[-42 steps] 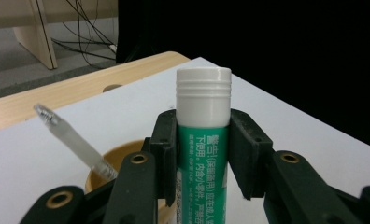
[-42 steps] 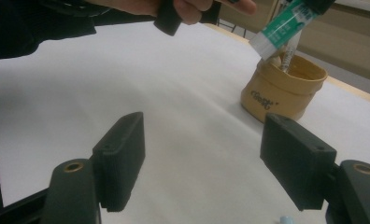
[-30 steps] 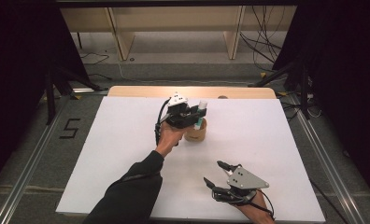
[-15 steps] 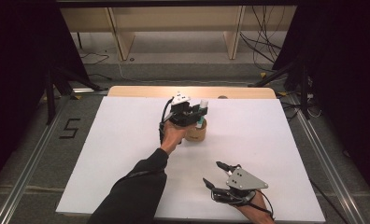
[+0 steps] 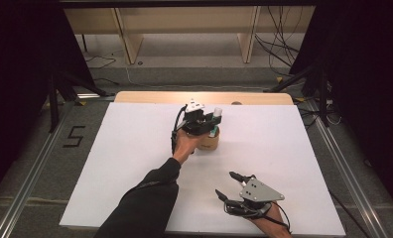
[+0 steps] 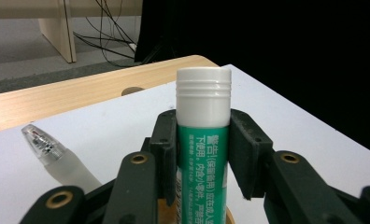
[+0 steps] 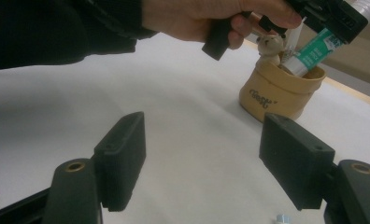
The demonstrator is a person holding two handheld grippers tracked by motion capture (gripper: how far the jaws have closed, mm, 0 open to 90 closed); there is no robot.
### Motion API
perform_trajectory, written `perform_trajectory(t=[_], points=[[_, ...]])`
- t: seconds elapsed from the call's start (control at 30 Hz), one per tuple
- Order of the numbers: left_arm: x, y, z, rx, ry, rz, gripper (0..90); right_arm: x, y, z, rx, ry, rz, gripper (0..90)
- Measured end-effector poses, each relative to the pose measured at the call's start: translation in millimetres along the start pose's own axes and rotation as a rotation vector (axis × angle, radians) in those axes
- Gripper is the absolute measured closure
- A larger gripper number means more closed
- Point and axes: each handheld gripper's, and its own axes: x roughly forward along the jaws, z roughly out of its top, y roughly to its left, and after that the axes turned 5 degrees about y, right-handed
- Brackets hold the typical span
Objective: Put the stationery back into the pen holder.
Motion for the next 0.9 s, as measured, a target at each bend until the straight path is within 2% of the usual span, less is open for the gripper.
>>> perform_trajectory(t=[0.63,0.9], points=[[2.0,1.5,-2.9,0.011,0.013,0.018,64.9,-1.3,-0.6,0.5,0.011,-0.01,0.001,30.8],[2.3,1.7,-2.9,0.017,0.006,0.013,64.8,-1.8,-2.4,1.3,0.039,-0.022,0.016,27.0]])
